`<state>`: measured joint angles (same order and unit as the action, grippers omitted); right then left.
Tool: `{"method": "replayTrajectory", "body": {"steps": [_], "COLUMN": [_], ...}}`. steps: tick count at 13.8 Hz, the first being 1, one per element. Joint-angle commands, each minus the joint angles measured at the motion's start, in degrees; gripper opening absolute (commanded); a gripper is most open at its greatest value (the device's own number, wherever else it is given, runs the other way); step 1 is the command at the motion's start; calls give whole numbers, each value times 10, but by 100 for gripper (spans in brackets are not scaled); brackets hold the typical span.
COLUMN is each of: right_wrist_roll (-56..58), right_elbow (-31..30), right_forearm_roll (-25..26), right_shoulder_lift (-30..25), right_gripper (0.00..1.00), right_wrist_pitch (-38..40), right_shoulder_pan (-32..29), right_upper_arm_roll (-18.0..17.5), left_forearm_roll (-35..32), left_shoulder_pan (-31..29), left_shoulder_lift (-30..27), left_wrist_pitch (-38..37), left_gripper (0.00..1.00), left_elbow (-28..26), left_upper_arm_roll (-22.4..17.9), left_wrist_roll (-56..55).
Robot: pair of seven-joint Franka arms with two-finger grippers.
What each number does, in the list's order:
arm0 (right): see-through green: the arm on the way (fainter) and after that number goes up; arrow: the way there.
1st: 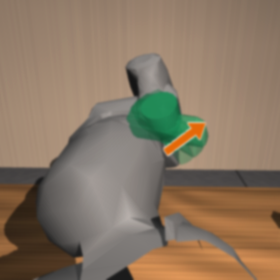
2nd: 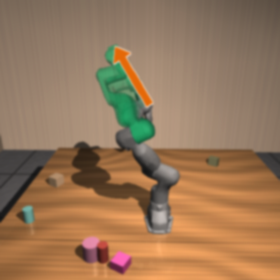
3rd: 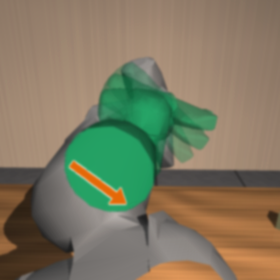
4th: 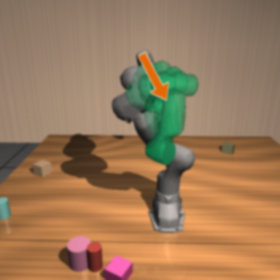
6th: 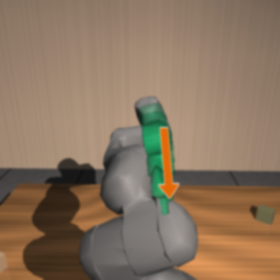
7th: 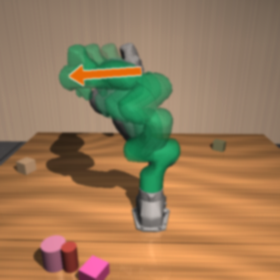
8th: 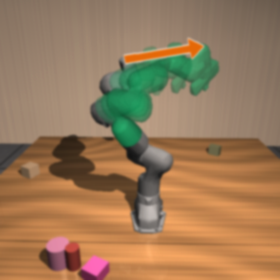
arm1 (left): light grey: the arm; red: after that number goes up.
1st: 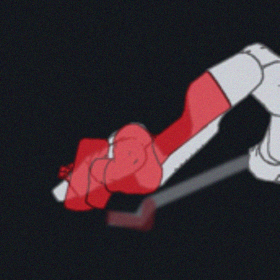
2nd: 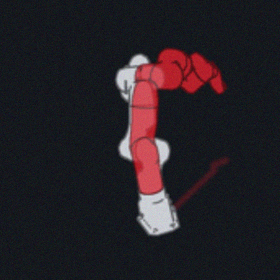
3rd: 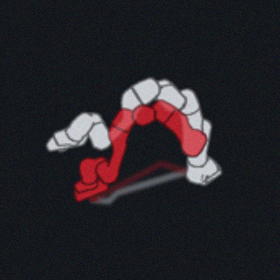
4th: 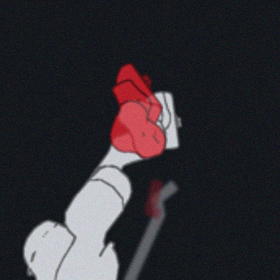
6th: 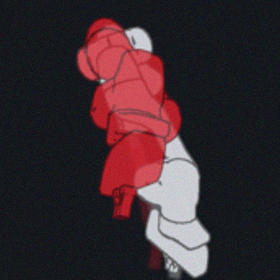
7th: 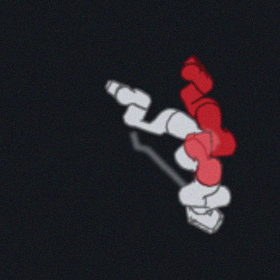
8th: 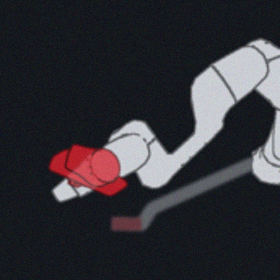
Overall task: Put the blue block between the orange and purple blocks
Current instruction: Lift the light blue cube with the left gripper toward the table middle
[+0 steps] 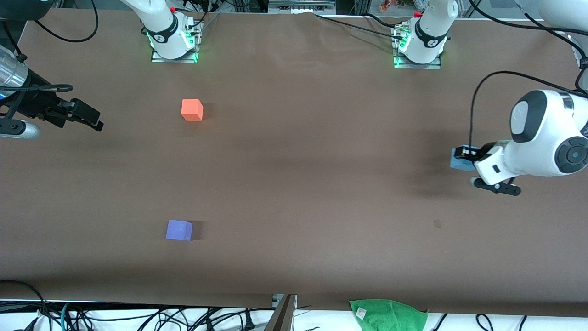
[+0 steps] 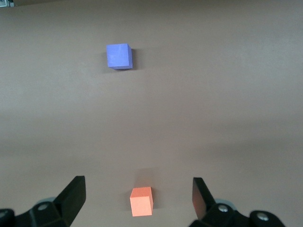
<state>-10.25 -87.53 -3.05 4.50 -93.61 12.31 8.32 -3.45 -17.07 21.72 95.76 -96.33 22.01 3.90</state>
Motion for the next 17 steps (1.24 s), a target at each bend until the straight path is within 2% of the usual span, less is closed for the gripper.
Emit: {"method": "replayTrajectory", "body": {"steps": [1, 3, 8, 11, 13, 15, 17], "right_wrist_roll": [7, 7, 8, 8, 8, 6, 5], "right_elbow": [11, 11, 11, 11, 11, 11, 10], "right_forearm_roll": [-4, -4, -4, -3, -4, 0, 6], "right_shoulder_lift": [2, 2, 2, 2, 2, 2, 4], "right_gripper": [99, 99, 99, 99, 99, 99, 99], "right_wrist_pitch": [2, 2, 1, 1, 2, -3, -30], "right_shoulder_pan": [0, -2, -4, -6, -6, -4, 1], "right_upper_arm_roll": [-1, -1, -1, -1, 0, -1, -1], "left_forearm_roll": [11, 13, 6, 4, -38, -73, -88], "left_shoulder_pan": [1, 16, 171, 246, 280, 313, 344], "left_shoulder_lift": [8, 17, 68, 135, 173, 200, 215], "left_wrist_pitch": [-30, -7, 114, 204, 253, 272, 305], "left_gripper": [20, 20, 21, 21, 23, 30, 35], "left_elbow": [27, 27, 28, 26, 26, 27, 26], "left_upper_arm_roll": [77, 120, 123, 115, 102, 94, 67], "left_wrist_roll": [-94, -155, -332, -416, -444, -477, -506]}}
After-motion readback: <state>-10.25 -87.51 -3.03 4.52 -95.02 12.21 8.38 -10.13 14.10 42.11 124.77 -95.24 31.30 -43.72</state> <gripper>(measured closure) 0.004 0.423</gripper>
